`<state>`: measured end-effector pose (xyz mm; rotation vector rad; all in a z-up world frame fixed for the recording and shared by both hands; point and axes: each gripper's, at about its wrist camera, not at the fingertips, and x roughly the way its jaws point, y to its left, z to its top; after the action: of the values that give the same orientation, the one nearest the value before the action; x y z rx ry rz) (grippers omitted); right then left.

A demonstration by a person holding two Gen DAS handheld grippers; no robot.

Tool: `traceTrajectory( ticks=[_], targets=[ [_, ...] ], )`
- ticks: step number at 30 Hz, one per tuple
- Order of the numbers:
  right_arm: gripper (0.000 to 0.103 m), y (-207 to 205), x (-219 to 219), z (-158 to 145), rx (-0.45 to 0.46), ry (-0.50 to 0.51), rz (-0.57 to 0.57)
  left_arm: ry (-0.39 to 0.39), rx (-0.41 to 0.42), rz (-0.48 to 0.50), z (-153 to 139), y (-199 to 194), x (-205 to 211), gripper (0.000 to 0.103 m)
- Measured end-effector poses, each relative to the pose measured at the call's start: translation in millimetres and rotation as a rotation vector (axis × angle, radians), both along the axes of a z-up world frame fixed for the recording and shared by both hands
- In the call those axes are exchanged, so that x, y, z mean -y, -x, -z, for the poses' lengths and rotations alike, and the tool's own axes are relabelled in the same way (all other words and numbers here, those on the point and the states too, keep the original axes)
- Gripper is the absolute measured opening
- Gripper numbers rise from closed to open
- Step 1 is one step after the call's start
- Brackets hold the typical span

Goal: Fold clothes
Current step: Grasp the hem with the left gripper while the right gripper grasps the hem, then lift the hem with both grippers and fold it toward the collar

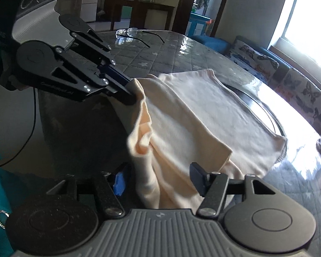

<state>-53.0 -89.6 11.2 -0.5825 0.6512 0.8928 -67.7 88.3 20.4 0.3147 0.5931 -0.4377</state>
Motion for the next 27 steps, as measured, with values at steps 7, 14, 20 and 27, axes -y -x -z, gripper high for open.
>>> traceTrajectory(
  ticks=[7, 14, 20, 27],
  targets=[
    [0.022, -15.6, 0.0, 1.1, -0.067, -0.037, 0.016, -0.052, 0.018, 0.025, 6.9, 13.1, -2.0, 0.045],
    [0.013, -27.4, 6.4, -6.0, -0.122, -0.103, 0.054, -0.143, 0.031, 0.045, 19.2, 17.3, -3.5, 0.047],
    [0.011, -25.2, 8.1, -10.0, -0.114, -0.118, 0.068, -0.238, 0.069, 0.061, 29.1, 15.4, -6.1, 0.043],
    [0.009, -19.4, 11.7, -16.5, -0.097, -0.141, 0.065, -0.202, 0.05, 0.046, 24.7, 15.0, -9.6, 0.012]
  ],
)
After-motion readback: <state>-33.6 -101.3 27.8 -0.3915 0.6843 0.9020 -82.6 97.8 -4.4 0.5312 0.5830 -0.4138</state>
